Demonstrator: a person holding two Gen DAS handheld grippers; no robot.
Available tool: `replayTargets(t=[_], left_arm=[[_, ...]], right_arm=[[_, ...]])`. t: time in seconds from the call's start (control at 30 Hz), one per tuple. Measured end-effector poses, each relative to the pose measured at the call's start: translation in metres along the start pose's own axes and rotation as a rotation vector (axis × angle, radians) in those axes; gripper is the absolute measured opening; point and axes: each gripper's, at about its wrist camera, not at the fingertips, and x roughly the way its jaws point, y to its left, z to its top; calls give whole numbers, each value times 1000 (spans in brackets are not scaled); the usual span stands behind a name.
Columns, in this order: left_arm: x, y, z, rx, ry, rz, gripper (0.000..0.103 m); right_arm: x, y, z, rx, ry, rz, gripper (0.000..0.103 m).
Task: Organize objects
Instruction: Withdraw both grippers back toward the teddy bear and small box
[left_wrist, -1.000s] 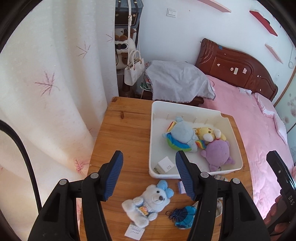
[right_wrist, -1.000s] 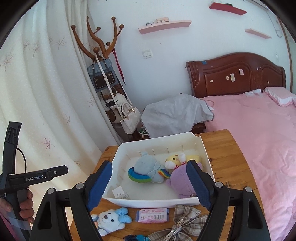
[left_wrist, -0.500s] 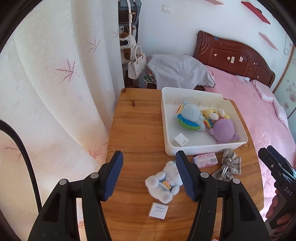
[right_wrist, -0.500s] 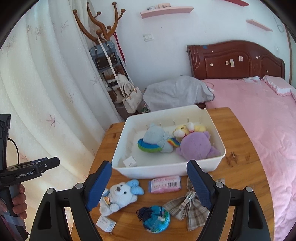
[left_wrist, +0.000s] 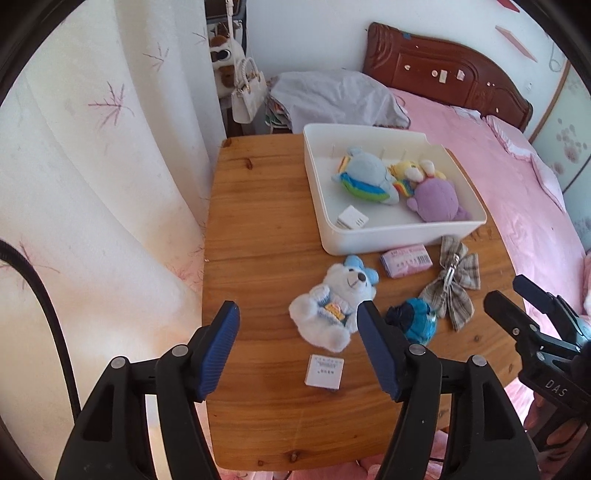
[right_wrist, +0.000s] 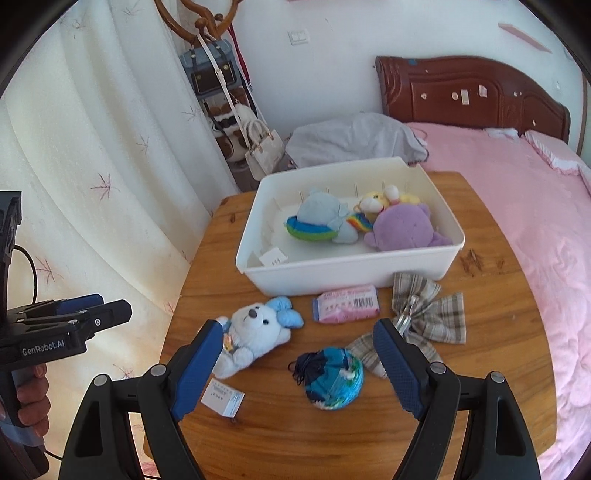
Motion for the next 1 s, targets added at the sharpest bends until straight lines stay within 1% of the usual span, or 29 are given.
replayTargets(t=[0.17, 0.33, 0.43, 0.57, 0.67, 0.77, 1.0], left_arm=[[9, 0, -11, 22, 45, -20, 73], [23, 1, -19, 48, 98, -32, 75], [32, 1, -26, 69, 132, -38, 76], [42, -1, -33, 108, 176, -51, 76], [49, -1, -38, 117, 208, -82, 76], [59, -3, -42, 126, 239, -98, 76], [85, -9, -47, 131, 337, -151, 76]], right_arm=[[11, 1, -13, 71, 55, 4, 84], [21, -3, -24, 151, 107, -10, 84], [29, -5, -29, 188, 142, -31, 90], [42, -7, -38, 243, 205, -45, 90], [46, -7, -45, 251, 232, -54, 90], [50, -8, -49, 256, 256, -64, 90], [60, -11, -51, 263, 316, -98, 90]])
